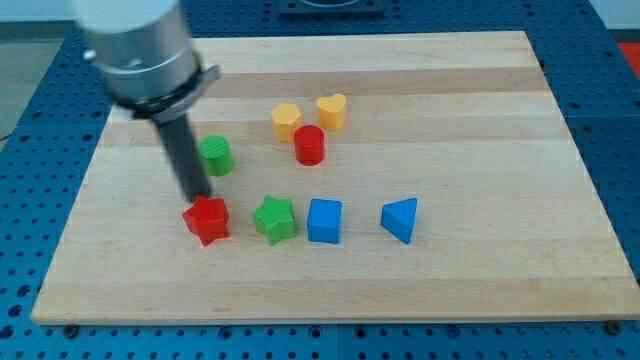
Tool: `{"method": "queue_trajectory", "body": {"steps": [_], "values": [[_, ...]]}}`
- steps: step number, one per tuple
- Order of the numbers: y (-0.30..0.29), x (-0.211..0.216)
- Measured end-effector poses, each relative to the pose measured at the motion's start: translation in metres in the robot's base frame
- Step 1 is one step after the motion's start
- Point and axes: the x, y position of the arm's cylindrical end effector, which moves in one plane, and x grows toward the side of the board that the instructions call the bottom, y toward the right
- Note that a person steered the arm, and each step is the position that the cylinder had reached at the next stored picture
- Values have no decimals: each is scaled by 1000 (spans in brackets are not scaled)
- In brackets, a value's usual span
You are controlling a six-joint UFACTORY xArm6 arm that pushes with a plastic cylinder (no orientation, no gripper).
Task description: Push the red star into the green star
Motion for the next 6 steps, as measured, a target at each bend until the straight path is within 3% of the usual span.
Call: {"method": "queue_trajectory", "body": {"steps": [1, 2, 4, 5, 6], "values": [[-53, 1], [-24, 30], [156, 27], [156, 25], [112, 20]]}}
